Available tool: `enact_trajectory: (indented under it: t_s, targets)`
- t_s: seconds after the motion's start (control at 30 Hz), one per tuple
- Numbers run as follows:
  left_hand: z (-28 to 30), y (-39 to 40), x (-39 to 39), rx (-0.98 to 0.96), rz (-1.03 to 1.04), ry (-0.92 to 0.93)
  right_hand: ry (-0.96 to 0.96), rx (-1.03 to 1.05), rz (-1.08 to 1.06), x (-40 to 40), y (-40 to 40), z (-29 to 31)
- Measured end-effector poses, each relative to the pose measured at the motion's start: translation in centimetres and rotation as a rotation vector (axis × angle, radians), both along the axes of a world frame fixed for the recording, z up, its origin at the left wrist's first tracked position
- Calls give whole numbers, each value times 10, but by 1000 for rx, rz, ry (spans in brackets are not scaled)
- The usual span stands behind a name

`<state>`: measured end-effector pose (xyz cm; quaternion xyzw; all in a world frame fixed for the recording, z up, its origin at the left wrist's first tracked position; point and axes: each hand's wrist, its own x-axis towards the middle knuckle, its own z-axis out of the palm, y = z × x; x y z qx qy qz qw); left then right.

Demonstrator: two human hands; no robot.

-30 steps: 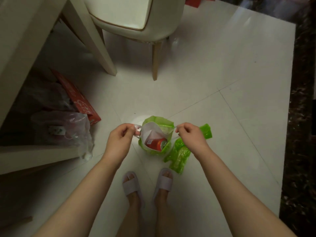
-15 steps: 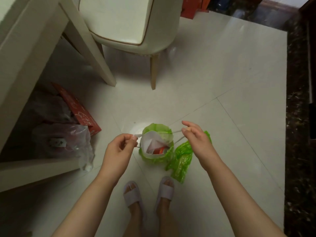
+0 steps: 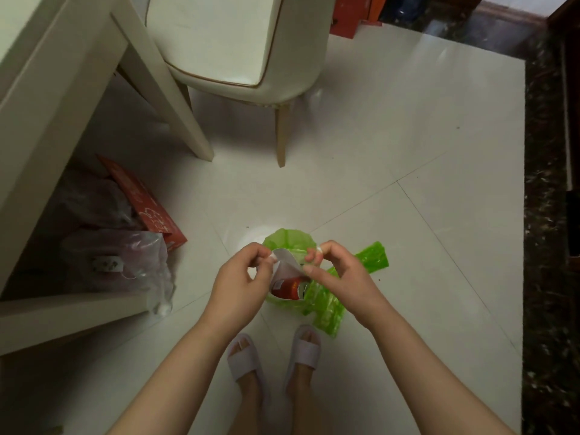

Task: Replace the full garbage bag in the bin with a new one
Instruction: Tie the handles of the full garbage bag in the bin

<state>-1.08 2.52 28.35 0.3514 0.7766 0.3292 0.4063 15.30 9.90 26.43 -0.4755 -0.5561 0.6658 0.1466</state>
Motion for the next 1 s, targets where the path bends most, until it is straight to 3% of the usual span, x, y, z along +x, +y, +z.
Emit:
enact_trajectory:
  t_s: [0.2,0.37,0.57,0.7,0.83,0.9,1.0]
  targets:
    - [40,15,0,166,-124,-53,-219,238,483,-15,18,26]
    - [56,23,25,226,-198,-78,-218,391,488,-43,8,10]
    - [21,18,-16,201,-70,257,-173,95,294,-34,4,10]
    - [-14,16,-22,-35,-215,-53,-161,-14,264,-34,3,4]
    - [-25,17,-11,-4,-215,-328,-114,-53,231,-37,13,0]
    - [-29,18,-10,5,-139,-394,-128,-66,236,-37,19,-7]
    - [-36,19,-10,-25,-186,-372,-93,-109,295,-34,23,-16]
